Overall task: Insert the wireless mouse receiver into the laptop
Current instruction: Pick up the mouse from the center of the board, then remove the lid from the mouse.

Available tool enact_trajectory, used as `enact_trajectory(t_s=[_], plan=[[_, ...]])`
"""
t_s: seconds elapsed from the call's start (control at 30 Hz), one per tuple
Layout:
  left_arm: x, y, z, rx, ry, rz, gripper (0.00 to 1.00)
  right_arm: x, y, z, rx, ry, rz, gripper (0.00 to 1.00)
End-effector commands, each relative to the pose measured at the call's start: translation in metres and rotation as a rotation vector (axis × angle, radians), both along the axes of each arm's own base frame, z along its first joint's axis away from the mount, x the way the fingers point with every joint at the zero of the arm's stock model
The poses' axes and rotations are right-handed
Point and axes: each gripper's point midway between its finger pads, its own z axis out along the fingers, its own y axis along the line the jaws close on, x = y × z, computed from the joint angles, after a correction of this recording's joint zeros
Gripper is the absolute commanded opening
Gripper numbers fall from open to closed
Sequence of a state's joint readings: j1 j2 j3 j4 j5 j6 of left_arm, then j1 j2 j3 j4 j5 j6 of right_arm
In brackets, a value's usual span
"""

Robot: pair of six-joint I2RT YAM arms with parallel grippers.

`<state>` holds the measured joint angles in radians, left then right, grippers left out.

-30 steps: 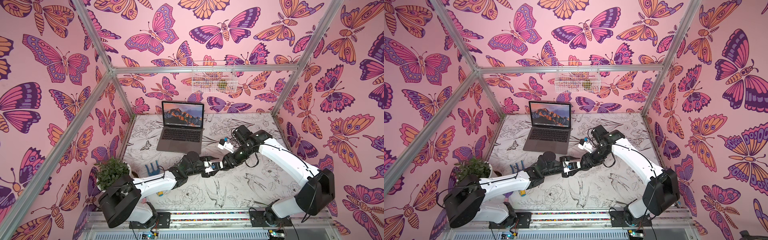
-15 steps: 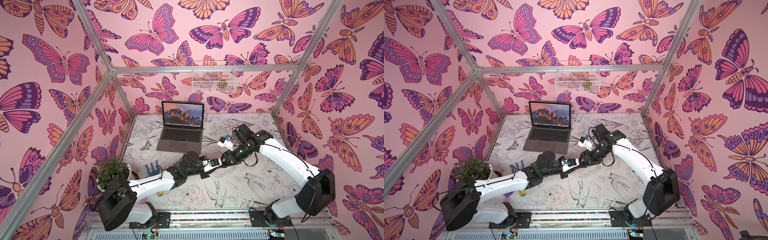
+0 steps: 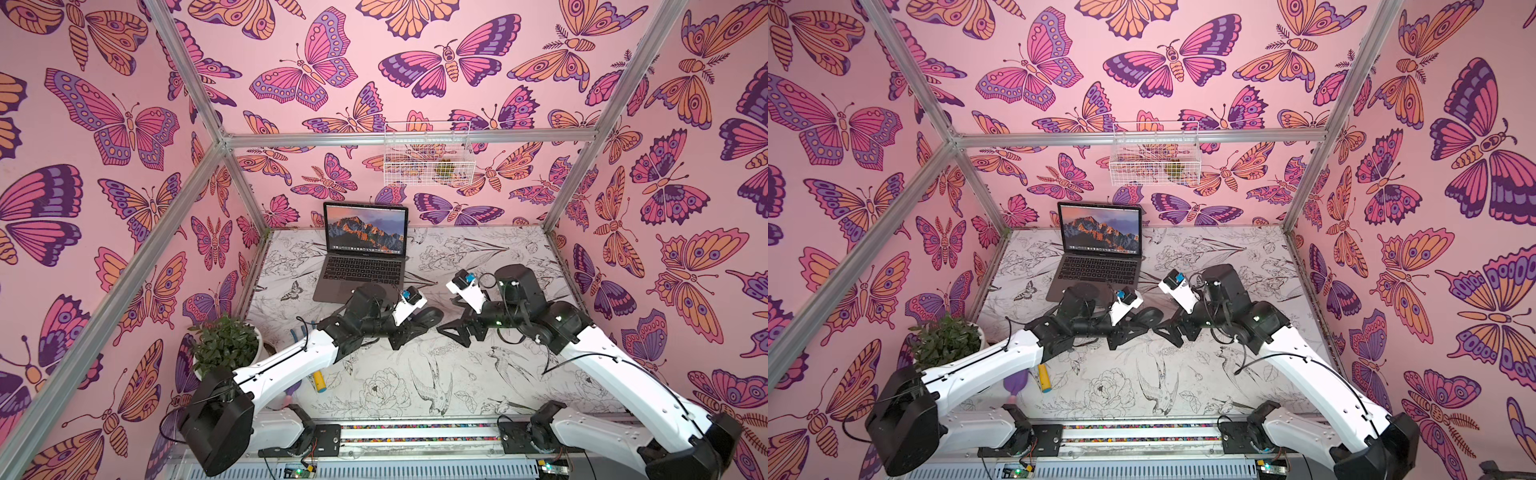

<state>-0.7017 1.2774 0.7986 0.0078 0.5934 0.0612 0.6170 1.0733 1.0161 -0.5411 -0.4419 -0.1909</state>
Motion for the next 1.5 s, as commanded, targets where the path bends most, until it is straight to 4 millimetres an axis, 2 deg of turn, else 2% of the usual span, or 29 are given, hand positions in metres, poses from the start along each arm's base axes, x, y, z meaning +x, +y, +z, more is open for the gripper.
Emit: enact_trajectory(t_s=[0.0,0.13,0.43,0.8,0.97,1.07,1.13,1.17,1.23,1.47], plan=[[-0.014,-0.001,0.013,-0.044,0.081,-0.050,0.00,0.015,0.004,-0.002,-0.093,-0.191,0.043,0.94],[-0.014,-0.001,0.018,-0.063,0.094,-0.061,0.00,0.009,0.017,-0.013,-0.168,-0.240,0.120,0.80],[-0.016,-0.002,0.019,-0.072,0.102,-0.076,0.00,0.013,0.026,-0.014,-0.137,-0.257,0.118,0.65],[-0.018,-0.002,0.019,-0.078,0.107,-0.083,0.00,0.008,0.028,-0.034,-0.188,-0.226,0.163,0.63],[-0.018,-0.002,0.019,-0.078,0.104,-0.084,0.00,0.010,0.028,-0.036,-0.202,-0.237,0.154,0.59],[-0.020,-0.003,0.021,-0.085,0.106,-0.097,0.00,0.015,0.025,-0.038,-0.228,-0.258,0.128,0.53],[-0.023,-0.004,0.023,-0.094,0.108,-0.116,0.00,0.020,0.023,-0.035,-0.226,-0.273,0.093,0.47],[-0.022,-0.007,0.011,-0.078,0.140,-0.127,0.00,0.024,0.021,-0.033,-0.218,-0.278,0.057,0.44],[-0.025,-0.007,0.011,-0.083,0.146,-0.147,0.00,0.029,0.020,-0.025,-0.193,-0.292,0.009,0.41],[-0.022,-0.004,0.004,-0.052,0.132,-0.127,0.00,0.025,0.017,-0.018,-0.169,-0.238,0.021,0.38]])
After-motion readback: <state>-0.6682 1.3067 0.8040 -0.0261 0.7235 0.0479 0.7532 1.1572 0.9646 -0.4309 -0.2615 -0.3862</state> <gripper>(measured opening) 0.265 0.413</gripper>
